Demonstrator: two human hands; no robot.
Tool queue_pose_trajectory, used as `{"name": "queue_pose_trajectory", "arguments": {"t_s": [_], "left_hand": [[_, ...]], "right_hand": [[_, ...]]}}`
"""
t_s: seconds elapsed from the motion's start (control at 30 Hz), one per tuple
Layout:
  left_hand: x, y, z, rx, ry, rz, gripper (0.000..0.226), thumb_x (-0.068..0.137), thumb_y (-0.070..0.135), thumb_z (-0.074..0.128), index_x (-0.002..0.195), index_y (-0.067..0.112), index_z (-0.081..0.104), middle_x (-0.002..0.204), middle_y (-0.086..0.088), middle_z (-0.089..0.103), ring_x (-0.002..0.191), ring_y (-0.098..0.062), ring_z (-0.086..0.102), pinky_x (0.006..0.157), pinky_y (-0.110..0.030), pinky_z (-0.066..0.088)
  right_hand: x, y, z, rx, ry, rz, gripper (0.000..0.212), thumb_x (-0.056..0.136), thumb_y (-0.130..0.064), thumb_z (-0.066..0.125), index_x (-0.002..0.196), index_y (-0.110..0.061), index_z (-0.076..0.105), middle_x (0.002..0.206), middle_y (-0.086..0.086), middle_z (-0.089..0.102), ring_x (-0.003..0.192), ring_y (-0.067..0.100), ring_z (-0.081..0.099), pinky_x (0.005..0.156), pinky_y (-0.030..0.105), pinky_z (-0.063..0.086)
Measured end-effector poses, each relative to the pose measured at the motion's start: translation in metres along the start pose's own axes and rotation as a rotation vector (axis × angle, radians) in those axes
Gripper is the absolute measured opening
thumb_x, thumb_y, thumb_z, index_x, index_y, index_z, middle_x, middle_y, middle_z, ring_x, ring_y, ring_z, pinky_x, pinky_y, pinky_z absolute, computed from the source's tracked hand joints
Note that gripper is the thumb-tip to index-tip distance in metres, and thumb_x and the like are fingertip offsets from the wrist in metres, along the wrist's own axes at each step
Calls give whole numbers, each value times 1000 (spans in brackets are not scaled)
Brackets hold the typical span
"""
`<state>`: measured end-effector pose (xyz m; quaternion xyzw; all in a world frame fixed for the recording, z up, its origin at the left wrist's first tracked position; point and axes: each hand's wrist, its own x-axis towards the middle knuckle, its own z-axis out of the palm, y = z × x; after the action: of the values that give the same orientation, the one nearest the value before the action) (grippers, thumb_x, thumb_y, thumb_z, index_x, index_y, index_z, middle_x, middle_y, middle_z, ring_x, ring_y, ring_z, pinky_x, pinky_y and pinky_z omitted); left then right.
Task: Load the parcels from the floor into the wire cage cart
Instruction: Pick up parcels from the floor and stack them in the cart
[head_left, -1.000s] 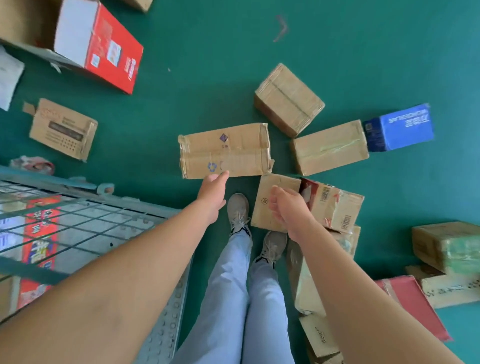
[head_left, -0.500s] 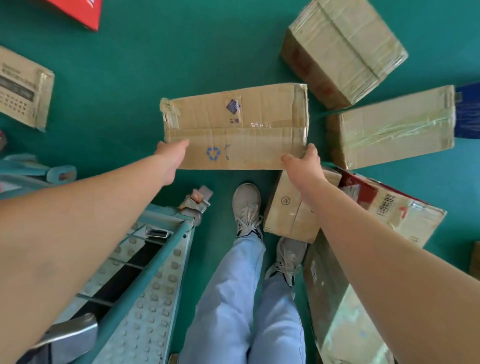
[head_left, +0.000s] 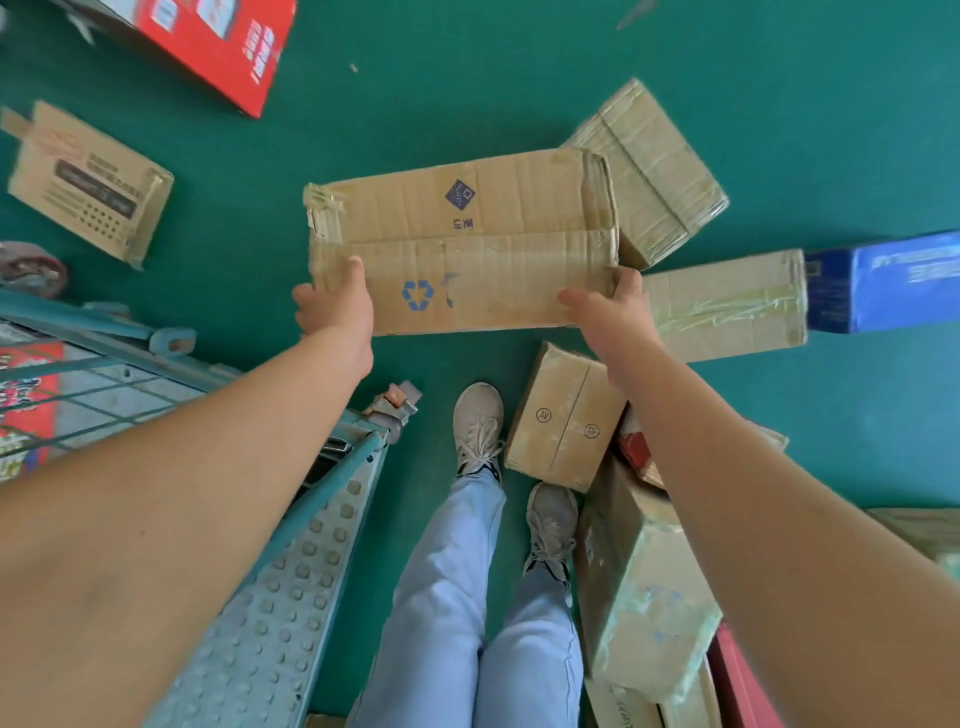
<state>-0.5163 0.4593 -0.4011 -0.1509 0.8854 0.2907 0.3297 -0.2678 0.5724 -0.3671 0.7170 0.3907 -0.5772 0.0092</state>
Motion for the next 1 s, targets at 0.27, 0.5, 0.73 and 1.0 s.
{"name": "queue_pose_trajectory", "arguments": {"t_s": [0.27,0.5,0.73,1.0], "left_hand": [[-145,8,-64,-81,-30,2,76,85,68,59,143,21,42,140,-4,52,123,-33,53,105,-52,46],[-280,-8,-151,-36,-94,122,43,96,53,58,117,17,46,118,-7,58,98,-30,56,81,-38,44],[-375,-55,-243,22,-243,212,57,95,59,59,133,19,47,125,-3,59,109,-26,59,91,-43,50],[-432,-131,-336,-84,-205,150,43,99,50,60,123,17,46,115,-1,59,88,-14,56,74,-33,43]], "right_hand": [[-135,-17,-96,-6,51,-44,75,84,-38,68,149,-24,36,140,3,46,117,26,55,105,49,48],[-267,-8,-175,-25,57,-31,78,71,-44,67,144,-35,41,133,5,54,109,32,61,99,55,53],[-382,10,-208,-17,133,-122,66,72,-47,67,128,-30,38,130,4,54,107,31,60,98,57,50],[-464,28,-191,-122,90,-182,64,73,-49,67,127,-25,43,127,7,54,107,33,59,97,56,51]]}}
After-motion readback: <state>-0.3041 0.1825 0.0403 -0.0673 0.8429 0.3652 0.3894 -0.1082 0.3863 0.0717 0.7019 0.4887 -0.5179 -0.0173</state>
